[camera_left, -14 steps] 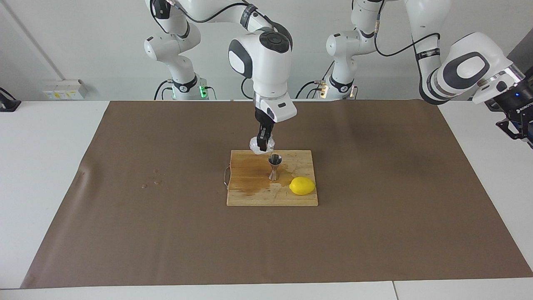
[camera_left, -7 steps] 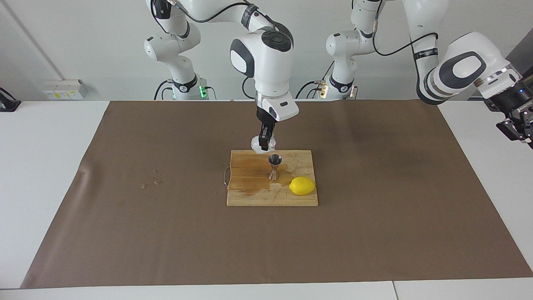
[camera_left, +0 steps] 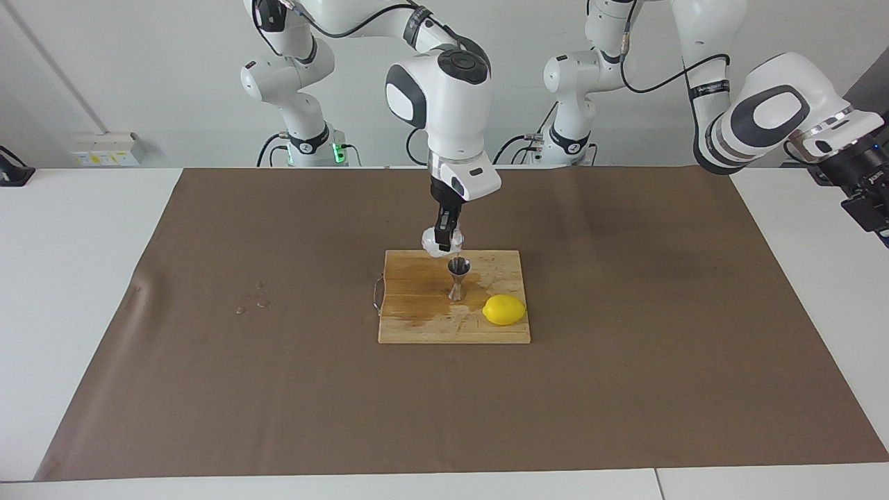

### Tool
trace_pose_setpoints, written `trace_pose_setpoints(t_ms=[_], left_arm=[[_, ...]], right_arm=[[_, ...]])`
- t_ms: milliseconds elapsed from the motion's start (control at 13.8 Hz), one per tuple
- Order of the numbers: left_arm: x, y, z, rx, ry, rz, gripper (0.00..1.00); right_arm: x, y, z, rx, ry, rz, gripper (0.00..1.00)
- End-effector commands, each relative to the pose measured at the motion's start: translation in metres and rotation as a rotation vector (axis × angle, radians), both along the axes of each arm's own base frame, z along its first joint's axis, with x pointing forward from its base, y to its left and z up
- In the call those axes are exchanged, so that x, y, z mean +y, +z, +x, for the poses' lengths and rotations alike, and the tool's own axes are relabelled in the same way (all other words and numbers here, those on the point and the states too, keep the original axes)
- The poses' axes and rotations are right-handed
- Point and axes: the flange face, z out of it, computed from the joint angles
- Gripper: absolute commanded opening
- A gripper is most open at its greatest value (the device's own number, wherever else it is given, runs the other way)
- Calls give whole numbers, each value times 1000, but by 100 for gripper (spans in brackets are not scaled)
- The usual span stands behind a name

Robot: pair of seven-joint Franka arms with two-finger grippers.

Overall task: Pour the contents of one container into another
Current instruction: 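Tilt the white cup with the right gripper to pour into the metal cup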

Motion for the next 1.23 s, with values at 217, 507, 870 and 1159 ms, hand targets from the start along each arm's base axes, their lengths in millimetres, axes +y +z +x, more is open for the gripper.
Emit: trace_pose_setpoints(t_ms=[217,507,870,1159], left_arm=[[6,6,-3,-149,113,-257,78],[9,21,2,-261,156,-391,100],[-1,24,5,-317,164,-514,100],[-1,50,18,-270,34,-381,100]], right_arm=[[-20,2,19,37,-91,134,0],[-34,9,27,21,-137,221,0],[-97,40,45,18,-169,402,0],[-197,28,63,40,-158,523,0]])
